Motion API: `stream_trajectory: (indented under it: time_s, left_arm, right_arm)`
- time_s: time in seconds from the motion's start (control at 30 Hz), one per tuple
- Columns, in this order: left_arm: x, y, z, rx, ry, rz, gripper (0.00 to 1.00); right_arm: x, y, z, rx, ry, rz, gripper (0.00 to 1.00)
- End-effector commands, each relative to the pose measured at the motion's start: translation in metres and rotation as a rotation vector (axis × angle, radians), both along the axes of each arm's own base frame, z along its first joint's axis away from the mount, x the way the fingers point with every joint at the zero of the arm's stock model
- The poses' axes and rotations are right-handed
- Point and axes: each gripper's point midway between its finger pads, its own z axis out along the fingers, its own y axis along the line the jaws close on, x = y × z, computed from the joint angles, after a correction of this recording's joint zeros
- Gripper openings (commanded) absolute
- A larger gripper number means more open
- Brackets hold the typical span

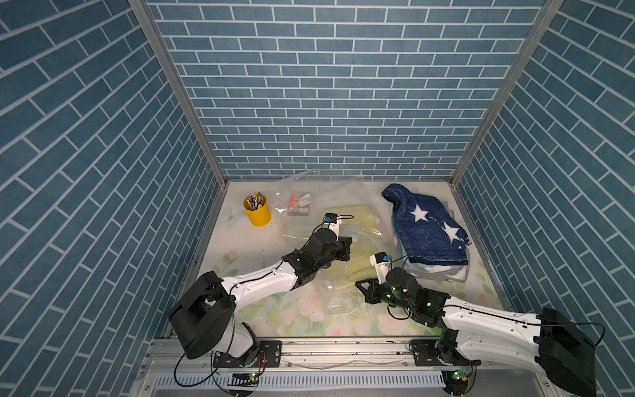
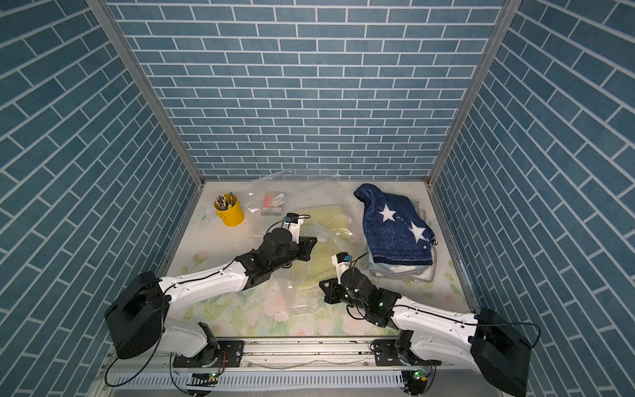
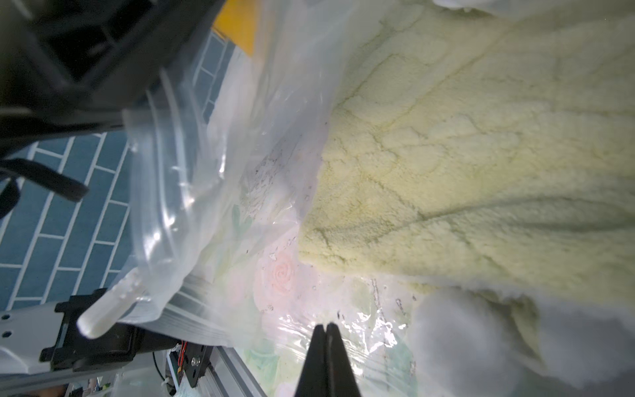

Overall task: Take the blanket out of the vacuum bag
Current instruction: Take out the blanket from the vacuum bag.

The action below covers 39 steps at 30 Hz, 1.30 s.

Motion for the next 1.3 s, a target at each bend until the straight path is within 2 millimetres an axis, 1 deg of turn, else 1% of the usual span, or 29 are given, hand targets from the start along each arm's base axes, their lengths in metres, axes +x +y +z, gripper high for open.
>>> stream_trajectory:
  time_s: [0.0, 0.1, 0.17, 0.2, 0.27, 0.37, 0.4, 0.43, 0.5, 0.57, 0.73, 0.83, 0.93, 1.07, 1.13, 1.23, 1.27]
  left_arm:
    - [0.005, -0.006, 0.022, -0.034, -0.054, -0.019, 0.00]
    - [0.006, -0.009, 0.025, -0.038, -0.059, -0.027, 0.00]
    - [0.006, -0.012, 0.030, -0.047, -0.065, -0.036, 0.00]
    - [0.006, -0.013, 0.031, -0.054, -0.067, -0.043, 0.00]
    - [0.004, -0.016, 0.035, -0.063, -0.074, -0.061, 0.01]
    - [0.001, -0.020, 0.035, -0.062, -0.076, -0.081, 0.01]
    - [-0.001, -0.021, 0.034, -0.059, -0.077, -0.088, 0.01]
    - [-0.003, -0.021, 0.032, -0.055, -0.074, -0.094, 0.01]
    - [-0.008, -0.024, 0.030, -0.051, -0.081, -0.115, 0.01]
    - [-0.012, -0.024, 0.023, -0.039, -0.079, -0.117, 0.01]
    - [-0.018, -0.025, 0.011, -0.029, -0.064, -0.132, 0.01]
    - [-0.021, -0.027, 0.006, -0.023, -0.061, -0.139, 0.02]
    - [-0.024, -0.029, 0.005, -0.025, -0.063, -0.143, 0.02]
    - [-0.025, -0.032, 0.004, -0.023, -0.072, -0.138, 0.02]
    - [-0.026, -0.033, 0.005, -0.023, -0.083, -0.133, 0.02]
    - [-0.028, -0.034, 0.006, -0.025, -0.089, -0.131, 0.02]
    - [-0.028, -0.034, 0.007, -0.025, -0.093, -0.131, 0.02]
  right_arm:
    - [0.006, 0.011, 0.010, 0.038, -0.007, -0.016, 0.00]
    - [-0.003, 0.023, 0.001, 0.010, 0.017, 0.055, 0.00]
    - [-0.009, 0.030, -0.009, -0.007, 0.050, 0.096, 0.00]
    - [-0.009, 0.031, -0.014, -0.022, 0.058, 0.099, 0.00]
    - [-0.005, 0.028, -0.018, -0.020, 0.066, 0.063, 0.00]
    - [0.016, 0.013, -0.016, -0.029, 0.049, -0.083, 0.00]
    - [0.022, 0.006, -0.015, -0.025, 0.047, -0.144, 0.12]
    - [0.026, 0.000, -0.016, -0.018, 0.061, -0.200, 0.16]
    - [0.032, -0.010, -0.012, 0.066, 0.075, -0.292, 0.20]
    - [0.033, -0.016, -0.010, 0.147, 0.106, -0.355, 0.27]
    - [0.030, -0.027, -0.019, 0.216, 0.169, -0.429, 0.37]
    - [0.026, -0.027, -0.019, 0.277, 0.205, -0.445, 0.42]
    - [0.019, -0.021, -0.013, 0.307, 0.214, -0.436, 0.47]
    - [0.006, -0.019, -0.010, 0.351, 0.215, -0.466, 0.49]
    - [0.003, -0.018, -0.015, 0.350, 0.234, -0.485, 0.52]
    - [0.002, -0.014, -0.015, 0.381, 0.250, -0.479, 0.56]
    - [0.002, -0.013, -0.017, 0.387, 0.258, -0.482, 0.59]
